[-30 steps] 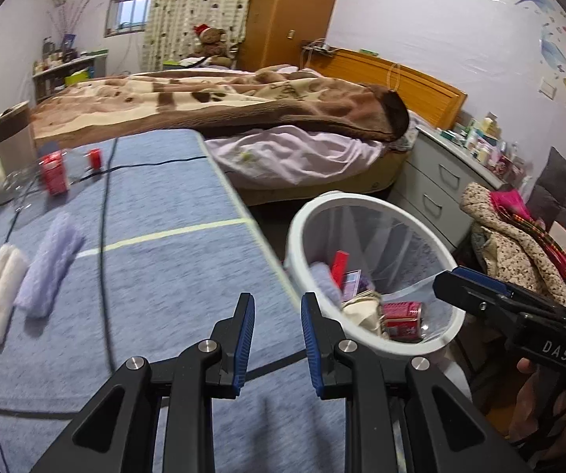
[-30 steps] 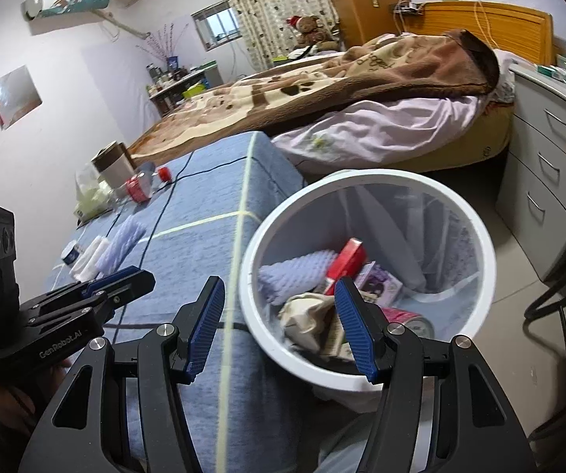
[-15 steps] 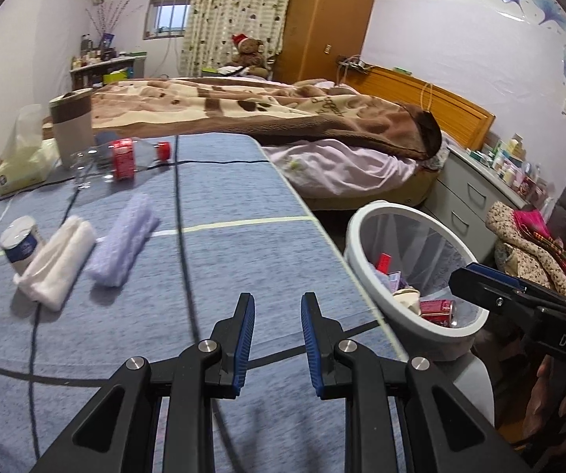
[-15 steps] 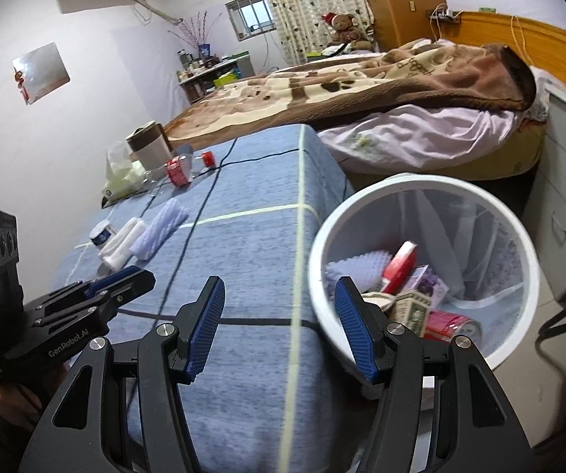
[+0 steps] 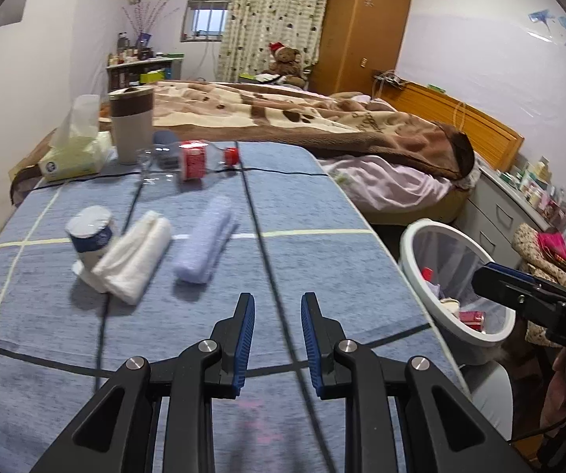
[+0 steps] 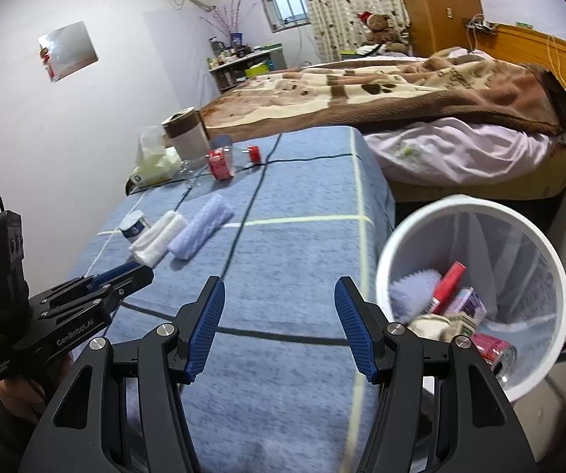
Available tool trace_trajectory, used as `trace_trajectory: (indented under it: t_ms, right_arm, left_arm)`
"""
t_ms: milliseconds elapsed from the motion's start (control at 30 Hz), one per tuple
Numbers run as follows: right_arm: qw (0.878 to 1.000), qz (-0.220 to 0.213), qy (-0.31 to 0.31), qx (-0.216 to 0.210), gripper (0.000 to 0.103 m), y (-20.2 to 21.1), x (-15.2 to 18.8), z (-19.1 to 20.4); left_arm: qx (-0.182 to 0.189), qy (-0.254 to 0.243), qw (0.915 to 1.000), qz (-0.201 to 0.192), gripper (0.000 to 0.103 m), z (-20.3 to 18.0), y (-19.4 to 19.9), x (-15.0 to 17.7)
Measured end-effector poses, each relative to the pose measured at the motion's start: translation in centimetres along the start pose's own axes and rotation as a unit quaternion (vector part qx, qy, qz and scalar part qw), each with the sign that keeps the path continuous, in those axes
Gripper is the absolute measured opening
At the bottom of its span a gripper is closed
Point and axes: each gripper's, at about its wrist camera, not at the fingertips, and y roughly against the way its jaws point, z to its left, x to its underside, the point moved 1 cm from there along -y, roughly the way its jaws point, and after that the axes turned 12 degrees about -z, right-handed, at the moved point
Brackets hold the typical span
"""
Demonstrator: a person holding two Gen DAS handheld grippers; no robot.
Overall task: Collect trash
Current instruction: 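Return both tools to the bed toward the purple foam sleeve and bottle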
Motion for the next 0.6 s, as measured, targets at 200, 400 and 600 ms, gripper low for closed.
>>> trace_trajectory:
  t_ms: [200,400,600]
  right_arm:
    - [1.0,0.004,0.006,-0.009,0.06,-1.1,-0.4,1.3]
    - [1.0,0.012,0.011,-0.017,0.057,-2.8,-0.7,2.6]
    - [0.999,0.022,0.017,-0.03,0.056,-4.8,-1.0,4.4]
  left_arm:
    - [-0.02,0.011,0.9997,-0.006,0.024,2.7,0.4,-0.5]
    - [-0.042,0.023,0.9988,-0.009,0.024,5.7,0.4,-1.0]
    - [-0.063,0.032,0.9974,-0.014,0.024,8.8,0.3,-1.9]
